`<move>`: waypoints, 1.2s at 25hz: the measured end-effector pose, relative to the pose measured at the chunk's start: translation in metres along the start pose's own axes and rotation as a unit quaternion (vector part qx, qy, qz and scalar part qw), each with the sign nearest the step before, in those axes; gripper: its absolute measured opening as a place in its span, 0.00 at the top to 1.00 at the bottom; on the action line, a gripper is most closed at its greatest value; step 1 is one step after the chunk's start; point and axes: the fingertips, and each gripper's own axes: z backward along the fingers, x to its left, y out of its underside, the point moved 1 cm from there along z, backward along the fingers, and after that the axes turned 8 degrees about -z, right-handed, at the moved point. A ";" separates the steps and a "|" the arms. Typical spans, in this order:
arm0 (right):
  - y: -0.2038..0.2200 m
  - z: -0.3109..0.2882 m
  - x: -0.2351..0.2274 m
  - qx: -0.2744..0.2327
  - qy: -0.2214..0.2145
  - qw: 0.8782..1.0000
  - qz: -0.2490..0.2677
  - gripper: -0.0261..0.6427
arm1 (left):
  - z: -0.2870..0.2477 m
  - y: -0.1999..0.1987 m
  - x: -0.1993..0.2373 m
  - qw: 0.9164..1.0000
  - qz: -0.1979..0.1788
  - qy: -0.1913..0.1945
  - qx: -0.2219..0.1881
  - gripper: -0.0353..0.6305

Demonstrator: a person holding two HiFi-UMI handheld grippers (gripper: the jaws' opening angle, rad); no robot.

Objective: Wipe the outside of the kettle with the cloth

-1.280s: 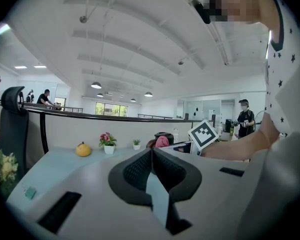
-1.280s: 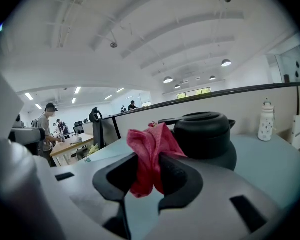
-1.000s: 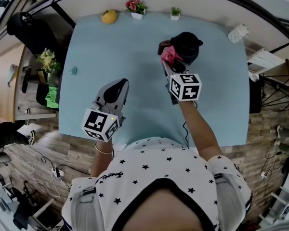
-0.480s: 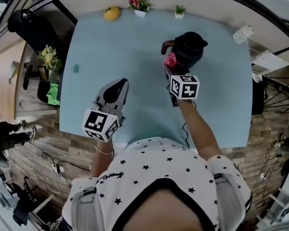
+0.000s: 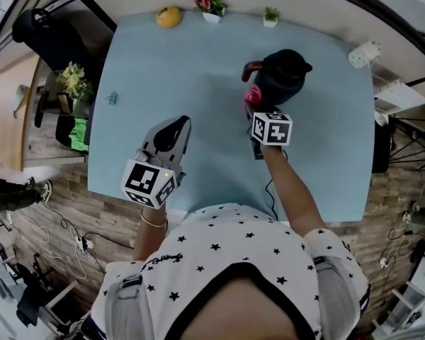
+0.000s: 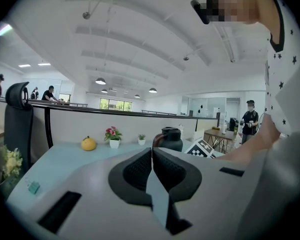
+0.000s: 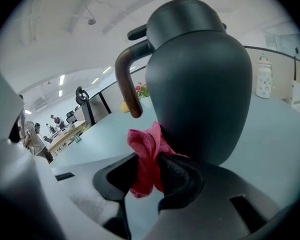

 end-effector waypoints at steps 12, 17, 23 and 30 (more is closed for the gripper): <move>0.005 0.017 0.010 -0.002 -0.023 0.999 0.038 0.77 | 0.000 -0.001 -0.002 1.000 -0.005 0.003 -0.004 0.90; -0.002 0.051 0.027 -0.035 -0.062 0.997 0.027 0.77 | 0.003 -0.008 -0.011 1.000 -0.017 0.013 -0.011 0.90; -0.020 0.104 0.046 -0.093 -0.098 0.991 0.014 0.77 | 0.010 -0.016 -0.023 0.999 -0.031 0.021 -0.018 0.90; -0.061 0.170 0.059 -0.183 -0.117 0.976 0.025 0.77 | 0.013 -0.029 -0.032 0.998 -0.049 0.028 -0.030 0.90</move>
